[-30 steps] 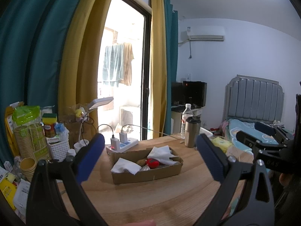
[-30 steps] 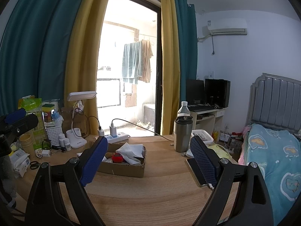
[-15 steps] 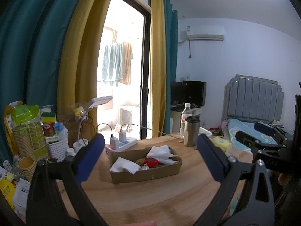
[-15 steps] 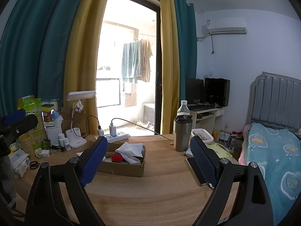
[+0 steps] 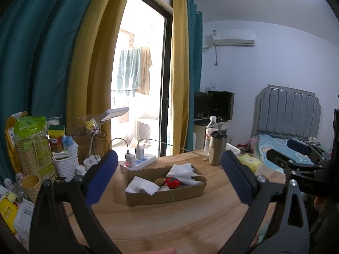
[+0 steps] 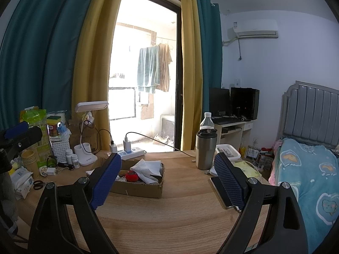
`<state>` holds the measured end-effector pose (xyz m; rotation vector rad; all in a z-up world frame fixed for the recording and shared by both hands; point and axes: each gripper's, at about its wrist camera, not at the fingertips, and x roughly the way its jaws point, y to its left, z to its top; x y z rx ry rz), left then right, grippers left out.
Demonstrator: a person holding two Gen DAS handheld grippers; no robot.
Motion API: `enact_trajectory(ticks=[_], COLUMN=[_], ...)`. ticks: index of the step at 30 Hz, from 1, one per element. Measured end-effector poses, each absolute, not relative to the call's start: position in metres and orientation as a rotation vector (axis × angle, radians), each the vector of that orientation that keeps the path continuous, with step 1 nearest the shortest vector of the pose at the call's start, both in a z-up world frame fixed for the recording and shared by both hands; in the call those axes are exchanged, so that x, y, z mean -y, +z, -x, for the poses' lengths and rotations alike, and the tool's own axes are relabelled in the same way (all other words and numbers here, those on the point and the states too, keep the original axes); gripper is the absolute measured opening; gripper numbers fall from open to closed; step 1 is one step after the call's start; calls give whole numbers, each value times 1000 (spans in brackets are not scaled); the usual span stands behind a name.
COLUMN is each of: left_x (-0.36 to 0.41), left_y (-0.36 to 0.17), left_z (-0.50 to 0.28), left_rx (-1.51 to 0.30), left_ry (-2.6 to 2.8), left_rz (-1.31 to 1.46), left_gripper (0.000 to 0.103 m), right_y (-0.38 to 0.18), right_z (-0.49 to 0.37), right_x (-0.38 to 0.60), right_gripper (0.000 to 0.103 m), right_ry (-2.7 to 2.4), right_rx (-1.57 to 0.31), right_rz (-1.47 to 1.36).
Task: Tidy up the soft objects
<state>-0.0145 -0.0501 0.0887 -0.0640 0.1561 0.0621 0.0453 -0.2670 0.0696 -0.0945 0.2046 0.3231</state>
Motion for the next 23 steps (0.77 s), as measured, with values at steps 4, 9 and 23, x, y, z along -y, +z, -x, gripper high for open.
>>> enact_trajectory(ticks=[4,9,23], left_x=[50,51,48], left_y=[89,89,72], left_z=[14,13,-9], left_rx=[-158,-159,-223], left_ry=[58,55,106], left_rz=[64,62,22], left_gripper=[99,99,99], right_y=[70,69,46], right_z=[-45,-45,-68], right_x=[267,266,265], right_gripper=[91,91,91], right_ry=[322,322,345], right_rx=[-205,-207,-264], right_rz=[94,95,101])
